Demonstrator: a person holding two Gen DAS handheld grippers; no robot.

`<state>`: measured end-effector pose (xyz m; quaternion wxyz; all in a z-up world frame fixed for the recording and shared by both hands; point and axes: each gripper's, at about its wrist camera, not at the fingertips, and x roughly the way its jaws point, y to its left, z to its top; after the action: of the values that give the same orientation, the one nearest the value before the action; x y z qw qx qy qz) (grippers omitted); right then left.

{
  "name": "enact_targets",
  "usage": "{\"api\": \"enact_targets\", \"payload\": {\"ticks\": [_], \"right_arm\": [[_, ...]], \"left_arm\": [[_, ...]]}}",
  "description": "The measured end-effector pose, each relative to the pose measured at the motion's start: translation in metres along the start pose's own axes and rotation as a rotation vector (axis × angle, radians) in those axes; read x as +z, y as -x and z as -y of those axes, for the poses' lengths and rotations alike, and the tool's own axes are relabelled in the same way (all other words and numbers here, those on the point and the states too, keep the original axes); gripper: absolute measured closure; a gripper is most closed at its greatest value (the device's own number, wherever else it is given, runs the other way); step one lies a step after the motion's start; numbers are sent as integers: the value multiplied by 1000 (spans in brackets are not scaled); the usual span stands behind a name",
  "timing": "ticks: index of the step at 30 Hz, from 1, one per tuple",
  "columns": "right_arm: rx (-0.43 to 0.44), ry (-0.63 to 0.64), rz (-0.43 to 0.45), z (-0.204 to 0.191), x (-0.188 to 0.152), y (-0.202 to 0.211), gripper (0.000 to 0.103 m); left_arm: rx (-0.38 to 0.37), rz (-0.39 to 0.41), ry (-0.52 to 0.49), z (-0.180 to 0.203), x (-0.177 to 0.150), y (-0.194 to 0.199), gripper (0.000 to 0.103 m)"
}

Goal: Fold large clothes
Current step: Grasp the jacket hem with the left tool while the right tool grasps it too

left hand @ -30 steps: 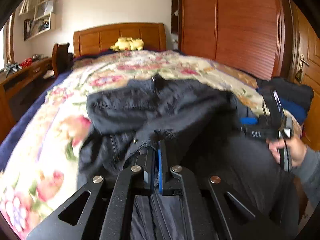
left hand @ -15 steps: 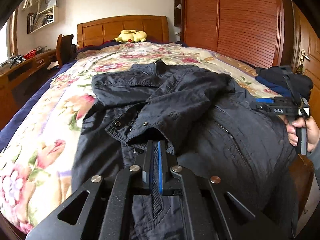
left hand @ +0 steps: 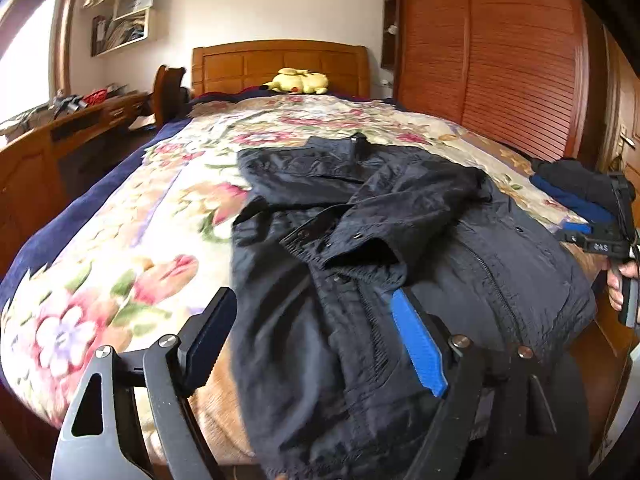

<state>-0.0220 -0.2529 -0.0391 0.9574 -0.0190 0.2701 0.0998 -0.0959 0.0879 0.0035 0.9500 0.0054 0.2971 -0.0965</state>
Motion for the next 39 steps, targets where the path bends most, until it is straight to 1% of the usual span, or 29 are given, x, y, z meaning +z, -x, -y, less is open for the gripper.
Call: {"api": "enact_targets", "payload": {"ticks": [3, 5, 9, 11, 14, 18, 21, 23, 25, 26, 28, 30, 34, 36, 39], "right_arm": [[-11, -15, -7, 9, -8, 5, 31], [-18, -20, -25, 14, -13, 5, 31], [-67, 2, -77, 18, -24, -2, 31], [-59, -10, -95, 20, -26, -6, 31], [-43, -23, -88, 20, -26, -4, 31], [-24, -1, -93, 16, -29, -2, 31], [-2, 15, -100, 15, -33, -2, 31], [1, 18, -106, 16, -35, -4, 31], [7, 11, -107, 16, -36, -5, 31], [14, 5, -107, 17, -37, -5, 32], [32, -14, -109, 18, -37, -7, 34], [43, -20, -114, 18, -39, -6, 38], [47, -5, -120, 14, -39, -3, 45], [57, 1, -121, 14, -39, -3, 51], [66, 11, -121, 13, -38, -5, 64]], "left_arm": [[31, -35, 21, -12, -10, -1, 22], [47, -50, 23, -18, -17, -3, 22], [75, -79, 33, -35, -35, -6, 22], [76, -86, 41, -39, -41, -7, 22], [97, -114, 48, -45, -50, -12, 22], [58, -119, 54, -45, -59, -13, 22], [34, -121, 42, -40, -63, -13, 30], [35, -118, 42, -40, -63, -13, 33], [22, -114, 43, -39, -63, -12, 42], [13, -114, 44, -39, -64, -11, 44], [7, -111, 42, -37, -65, -10, 52], [2, -111, 36, -35, -65, -10, 57], [-4, -112, 34, -33, -66, -9, 59], [-19, -120, 41, -33, -68, -10, 59], [-31, -123, 41, -31, -71, -9, 59]]}}
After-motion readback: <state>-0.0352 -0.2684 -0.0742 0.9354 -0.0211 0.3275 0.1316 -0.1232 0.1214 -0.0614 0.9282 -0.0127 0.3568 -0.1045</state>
